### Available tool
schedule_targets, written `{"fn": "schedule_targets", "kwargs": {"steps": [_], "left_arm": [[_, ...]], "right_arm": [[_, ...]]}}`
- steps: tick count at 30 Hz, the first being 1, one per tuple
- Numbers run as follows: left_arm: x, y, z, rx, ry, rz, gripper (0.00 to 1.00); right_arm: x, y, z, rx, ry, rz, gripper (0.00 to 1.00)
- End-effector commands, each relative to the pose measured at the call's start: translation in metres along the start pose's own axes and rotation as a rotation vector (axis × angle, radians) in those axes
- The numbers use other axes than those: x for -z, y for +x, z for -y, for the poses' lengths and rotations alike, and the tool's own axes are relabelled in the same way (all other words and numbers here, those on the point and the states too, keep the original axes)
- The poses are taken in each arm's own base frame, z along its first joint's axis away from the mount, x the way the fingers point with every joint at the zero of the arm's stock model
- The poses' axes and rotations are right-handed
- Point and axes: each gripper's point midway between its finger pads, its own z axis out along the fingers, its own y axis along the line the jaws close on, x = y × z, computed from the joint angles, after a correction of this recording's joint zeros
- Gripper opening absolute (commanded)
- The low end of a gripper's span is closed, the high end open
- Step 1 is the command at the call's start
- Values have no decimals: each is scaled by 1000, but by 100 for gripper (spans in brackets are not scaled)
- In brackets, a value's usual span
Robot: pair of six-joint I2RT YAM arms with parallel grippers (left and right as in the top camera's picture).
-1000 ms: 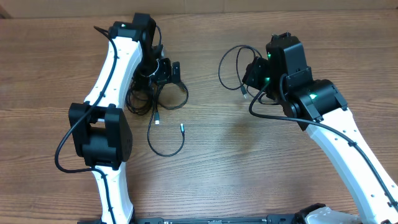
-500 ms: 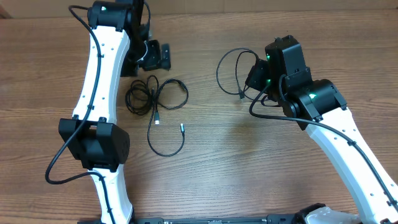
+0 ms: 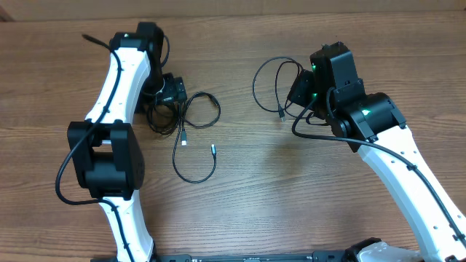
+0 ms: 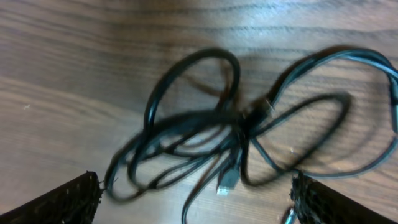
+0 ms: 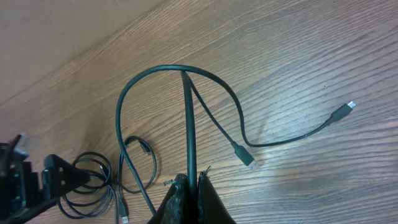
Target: Untangle cables
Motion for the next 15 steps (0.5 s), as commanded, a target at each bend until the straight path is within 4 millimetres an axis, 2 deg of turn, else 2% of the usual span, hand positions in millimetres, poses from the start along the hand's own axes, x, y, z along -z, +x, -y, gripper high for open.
{"fn": "schedule_targets", "kwargs": {"steps": [1, 2, 4, 7, 8, 10, 15], "left_arm": [[-13, 11, 20, -91, 145, -44, 100], [-17, 14, 27, -111, 183, -53, 100], [-27, 20, 39, -131, 243, -67, 91], [-38, 28, 50, -146, 284, -81, 69], [-41, 33, 58, -159, 302, -89, 56], [-42, 36, 65, -176, 306, -89, 43], [-39, 37, 89, -154, 366, -81, 41]], "right_arm": [[5, -9, -3, -8, -6, 31, 4], [5, -10, -3, -8, -8, 33, 4], [5, -10, -4, -8, -9, 34, 4], [5, -10, -4, -8, -10, 34, 4], [5, -10, -4, -8, -10, 35, 4], [5, -10, -4, -8, -10, 35, 4], [5, -10, -4, -8, -10, 35, 4]]}}
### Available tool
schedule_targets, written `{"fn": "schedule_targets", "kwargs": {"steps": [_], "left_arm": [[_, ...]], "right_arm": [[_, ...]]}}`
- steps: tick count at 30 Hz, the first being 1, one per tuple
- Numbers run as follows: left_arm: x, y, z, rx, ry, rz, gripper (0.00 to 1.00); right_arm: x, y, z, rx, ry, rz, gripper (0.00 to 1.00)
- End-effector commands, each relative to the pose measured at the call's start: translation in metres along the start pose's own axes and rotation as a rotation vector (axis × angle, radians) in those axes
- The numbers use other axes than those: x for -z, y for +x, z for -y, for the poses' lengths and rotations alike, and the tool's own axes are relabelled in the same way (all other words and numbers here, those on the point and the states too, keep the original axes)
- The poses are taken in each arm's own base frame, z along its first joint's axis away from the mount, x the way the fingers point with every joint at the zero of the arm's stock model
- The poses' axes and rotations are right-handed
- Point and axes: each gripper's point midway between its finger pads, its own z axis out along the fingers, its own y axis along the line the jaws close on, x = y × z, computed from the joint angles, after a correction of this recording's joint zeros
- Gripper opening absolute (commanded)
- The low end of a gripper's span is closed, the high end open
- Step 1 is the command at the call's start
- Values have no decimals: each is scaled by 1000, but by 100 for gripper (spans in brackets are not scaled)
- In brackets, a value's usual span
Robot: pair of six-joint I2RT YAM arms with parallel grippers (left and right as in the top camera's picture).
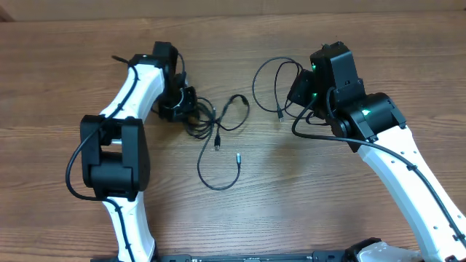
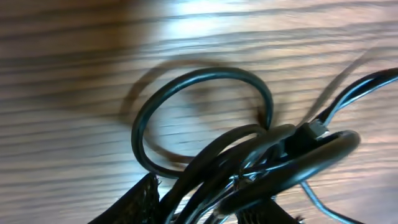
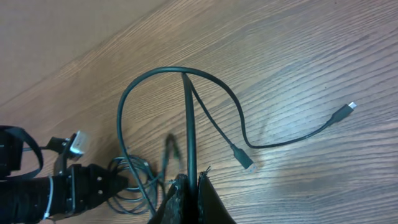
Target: Untangle cables
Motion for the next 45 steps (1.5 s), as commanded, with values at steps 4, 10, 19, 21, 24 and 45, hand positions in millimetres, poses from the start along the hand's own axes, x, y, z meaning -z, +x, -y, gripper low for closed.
{"fn": "schedule_targets", "kwargs": {"steps": [4, 10, 19, 21, 24, 45], "left_arm": [[3, -3, 35, 23, 137, 14, 45], [38, -11, 46, -44, 135, 33, 60], [110, -23, 53, -43, 94, 103, 100], [109, -19, 54, -41, 95, 87, 99], [110, -9, 77, -149, 208, 51, 100], [117, 25, 181, -384, 559, 3, 87]], "right_arm": [[5, -9, -3, -8, -6, 31, 4], [6, -15, 2, -22, 0, 44, 4], [7, -22, 8, -42, -25, 30, 4], [8, -18, -7, 19, -105, -3, 4], [12, -11, -29, 99, -223, -42, 4], [20, 10, -47, 90, -347, -157, 4]]}}
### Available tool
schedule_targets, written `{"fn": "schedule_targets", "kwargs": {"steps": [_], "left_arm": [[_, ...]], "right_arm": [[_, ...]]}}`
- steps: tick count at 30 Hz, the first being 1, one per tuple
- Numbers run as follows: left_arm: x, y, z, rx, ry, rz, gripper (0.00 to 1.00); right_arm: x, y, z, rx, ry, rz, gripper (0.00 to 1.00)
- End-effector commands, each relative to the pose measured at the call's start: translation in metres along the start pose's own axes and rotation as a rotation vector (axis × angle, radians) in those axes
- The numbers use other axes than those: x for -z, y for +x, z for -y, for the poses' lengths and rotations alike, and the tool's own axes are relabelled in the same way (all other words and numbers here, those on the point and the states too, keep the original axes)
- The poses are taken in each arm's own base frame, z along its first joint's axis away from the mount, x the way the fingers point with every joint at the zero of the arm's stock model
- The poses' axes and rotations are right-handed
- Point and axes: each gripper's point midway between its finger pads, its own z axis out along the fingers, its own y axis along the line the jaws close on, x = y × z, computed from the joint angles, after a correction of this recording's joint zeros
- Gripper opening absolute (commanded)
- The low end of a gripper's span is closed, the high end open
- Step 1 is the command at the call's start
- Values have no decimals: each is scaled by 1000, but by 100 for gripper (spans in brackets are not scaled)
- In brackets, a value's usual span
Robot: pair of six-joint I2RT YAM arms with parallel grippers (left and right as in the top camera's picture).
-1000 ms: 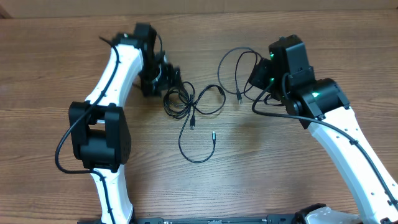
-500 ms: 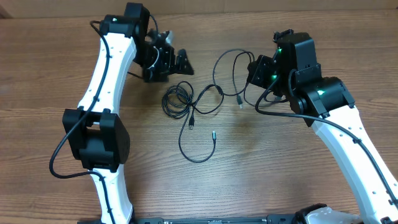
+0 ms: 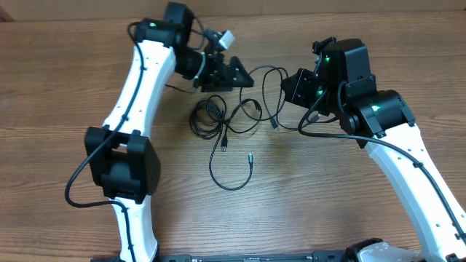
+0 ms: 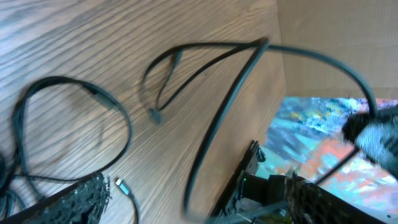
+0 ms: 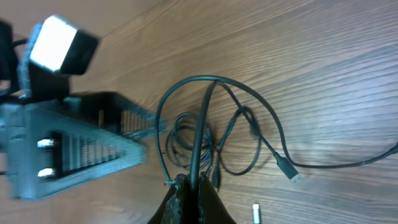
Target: Untangle cables
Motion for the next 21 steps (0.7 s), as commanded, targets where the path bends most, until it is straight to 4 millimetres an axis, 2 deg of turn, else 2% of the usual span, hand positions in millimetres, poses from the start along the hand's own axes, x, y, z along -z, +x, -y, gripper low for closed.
{"fn": "schedule_targets", "kwargs": {"steps": [1, 6, 8, 10, 11, 14, 15, 16, 17, 18, 21], "left_arm": [[-8, -4, -5, 97, -136, 17, 81], [-18, -10, -1, 68, -165, 31, 55], [-18, -12, -3, 61, -180, 39, 34], [-15, -13, -15, 103, -247, 54, 9], [-13, -13, -20, 123, -273, 60, 4], [-1, -13, -42, 232, -379, 92, 4], [6, -12, -51, 274, -404, 103, 4], [10, -12, -54, 287, -406, 106, 4], [13, -11, -57, 299, -408, 107, 4], [20, -9, -63, 335, -411, 112, 4], [31, -6, -71, 382, -413, 119, 6]], "right_arm": [[8, -2, -16, 22, -67, -2, 4], [8, -2, -15, 22, -65, -4, 4], [8, -2, -15, 21, -63, -4, 4], [8, -2, -13, 20, -54, -3, 4], [8, -2, -11, 19, -44, 2, 4], [9, -10, 13, 9, 88, 58, 4], [13, -17, 34, 4, 208, 110, 4], [16, -22, 47, 2, 281, 143, 4], [21, -26, 60, -14, 354, 179, 4], [32, -32, 82, -72, 471, 241, 4], [47, -40, 106, -143, 586, 313, 4]]}}
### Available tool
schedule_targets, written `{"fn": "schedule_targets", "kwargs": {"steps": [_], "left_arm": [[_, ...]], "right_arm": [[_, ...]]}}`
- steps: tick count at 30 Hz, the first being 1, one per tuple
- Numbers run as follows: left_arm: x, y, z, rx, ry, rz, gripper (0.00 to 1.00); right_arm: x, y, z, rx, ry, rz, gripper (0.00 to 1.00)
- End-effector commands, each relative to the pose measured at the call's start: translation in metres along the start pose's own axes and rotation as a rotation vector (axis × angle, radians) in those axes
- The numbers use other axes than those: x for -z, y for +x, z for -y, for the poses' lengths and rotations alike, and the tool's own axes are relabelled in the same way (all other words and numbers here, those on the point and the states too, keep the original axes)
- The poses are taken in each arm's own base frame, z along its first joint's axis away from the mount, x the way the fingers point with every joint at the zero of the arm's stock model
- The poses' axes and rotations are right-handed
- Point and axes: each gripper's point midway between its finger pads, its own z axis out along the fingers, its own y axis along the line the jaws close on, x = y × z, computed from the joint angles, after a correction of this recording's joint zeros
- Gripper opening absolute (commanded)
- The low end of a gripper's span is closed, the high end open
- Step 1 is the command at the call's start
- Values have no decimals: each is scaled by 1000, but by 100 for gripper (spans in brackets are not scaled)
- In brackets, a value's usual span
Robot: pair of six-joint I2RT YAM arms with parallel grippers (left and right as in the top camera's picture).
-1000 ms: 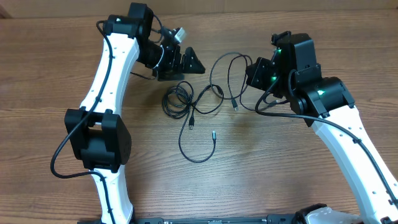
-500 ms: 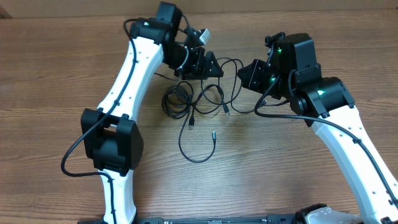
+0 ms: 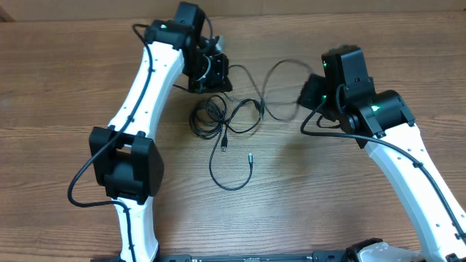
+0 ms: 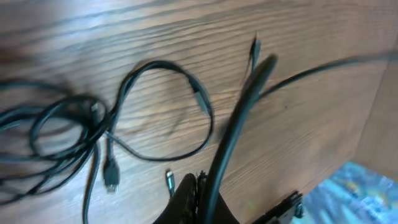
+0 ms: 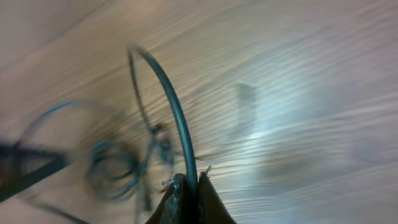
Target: Untangle cables
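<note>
A black cable hangs stretched between both grippers above the wooden table. My left gripper is shut on one part of it; the left wrist view shows the strand rising from the closed fingers. My right gripper is shut on another part, with the strand blurred above the closed tips. A tangle of thin black cables lies on the table below the left gripper. One strand loops toward me and ends in a connector.
The bare wooden table ends at a back edge along the top of the overhead view. The left arm's black elbow joint stands over the table's left side. A second connector lies beside the tangle.
My left gripper was open beside the cable held by the right gripper and is now shut on that cable. The right gripper sits slightly farther right, and the cable's hanging part is blurred.
My left gripper hung open over the tangle at the left while the right held its own cable up. Then the left was shut on the tangle, which lay farther right. Later the tangle lay at centre and the left was open; now both grip one cable.
</note>
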Motion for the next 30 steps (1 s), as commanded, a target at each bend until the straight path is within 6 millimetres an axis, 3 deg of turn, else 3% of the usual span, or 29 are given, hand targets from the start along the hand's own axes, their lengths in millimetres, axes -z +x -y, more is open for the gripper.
{"fn": "schedule_targets", "kwargs": {"steps": [1, 3, 5, 8, 9, 14, 22, 23, 25, 30], "left_arm": [[20, -10, -21, 77, -40, 49, 7], [21, -9, -22, 84, -38, 42, 12], [21, -8, -23, 83, -40, 36, 27], [19, -5, -20, 54, -42, 26, 92], [19, -4, -19, 40, -44, 23, 100], [15, 2, -16, 0, -55, 4, 100], [15, 7, -17, -17, -61, -17, 100], [15, 8, -17, -20, -63, -20, 99], [14, 8, -17, -21, -66, -21, 100], [15, 7, -21, -22, -87, -14, 100]], "right_arm": [[16, -42, 48, -109, 225, 211, 4], [16, -48, 53, -133, 231, 224, 4], [17, -55, 59, -172, 229, 243, 4], [18, -68, 62, -201, 210, 279, 4], [18, -72, 62, -207, 206, 291, 4], [23, -95, 62, -237, 171, 373, 4], [52, -163, 66, -183, 119, 616, 4], [60, -174, 67, -178, 114, 653, 4], [97, -207, 75, -198, 108, 764, 4], [163, -249, 106, -221, 158, 924, 4]]}}
